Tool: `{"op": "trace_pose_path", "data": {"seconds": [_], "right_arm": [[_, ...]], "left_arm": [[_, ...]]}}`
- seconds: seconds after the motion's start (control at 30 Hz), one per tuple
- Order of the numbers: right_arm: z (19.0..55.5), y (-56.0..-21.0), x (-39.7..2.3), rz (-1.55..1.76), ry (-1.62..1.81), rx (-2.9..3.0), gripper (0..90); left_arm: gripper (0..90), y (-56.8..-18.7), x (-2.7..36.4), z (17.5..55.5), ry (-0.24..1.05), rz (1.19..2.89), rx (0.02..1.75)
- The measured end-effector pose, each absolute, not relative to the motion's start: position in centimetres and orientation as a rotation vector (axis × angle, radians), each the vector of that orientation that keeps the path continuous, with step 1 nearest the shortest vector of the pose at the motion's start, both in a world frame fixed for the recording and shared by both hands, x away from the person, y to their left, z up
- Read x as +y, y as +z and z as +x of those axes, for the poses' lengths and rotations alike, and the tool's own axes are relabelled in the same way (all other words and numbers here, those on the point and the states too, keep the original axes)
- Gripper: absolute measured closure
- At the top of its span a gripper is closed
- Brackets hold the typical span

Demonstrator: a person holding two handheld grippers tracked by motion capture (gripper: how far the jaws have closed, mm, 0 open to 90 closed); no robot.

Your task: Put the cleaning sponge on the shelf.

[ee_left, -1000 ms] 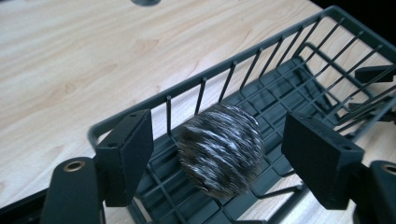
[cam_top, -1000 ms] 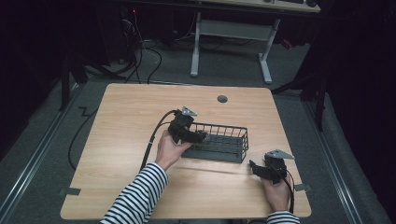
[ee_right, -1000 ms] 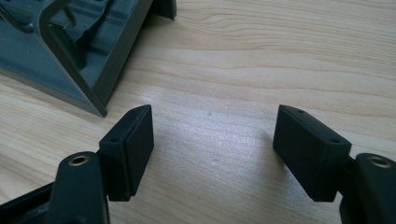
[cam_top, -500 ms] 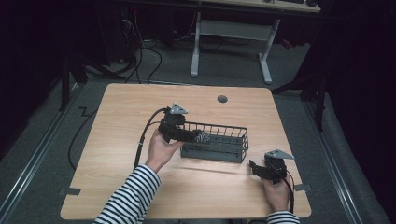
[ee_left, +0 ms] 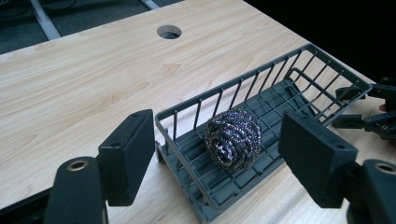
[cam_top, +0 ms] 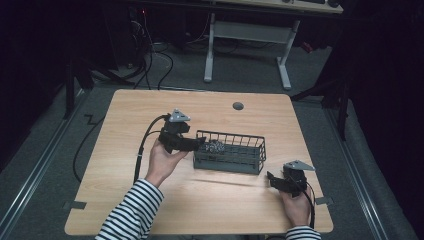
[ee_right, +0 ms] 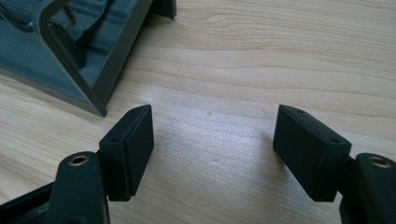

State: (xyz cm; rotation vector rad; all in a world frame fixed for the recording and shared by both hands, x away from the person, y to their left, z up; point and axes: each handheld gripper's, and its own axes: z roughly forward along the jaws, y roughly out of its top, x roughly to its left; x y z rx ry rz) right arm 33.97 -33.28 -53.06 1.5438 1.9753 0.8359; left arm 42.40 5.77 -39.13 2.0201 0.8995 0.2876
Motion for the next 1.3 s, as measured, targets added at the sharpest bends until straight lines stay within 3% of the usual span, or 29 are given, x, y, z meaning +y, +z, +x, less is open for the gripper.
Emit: {"op": "trace_pose_path", "data": {"seconds": [1.3], "right_arm": [[34.0,-53.1,-33.3,1.540,0.833,1.976,29.0]], "left_arm": [[28.1,-39.1,13.2,39.8,0.326,1.918,1.019]]}}
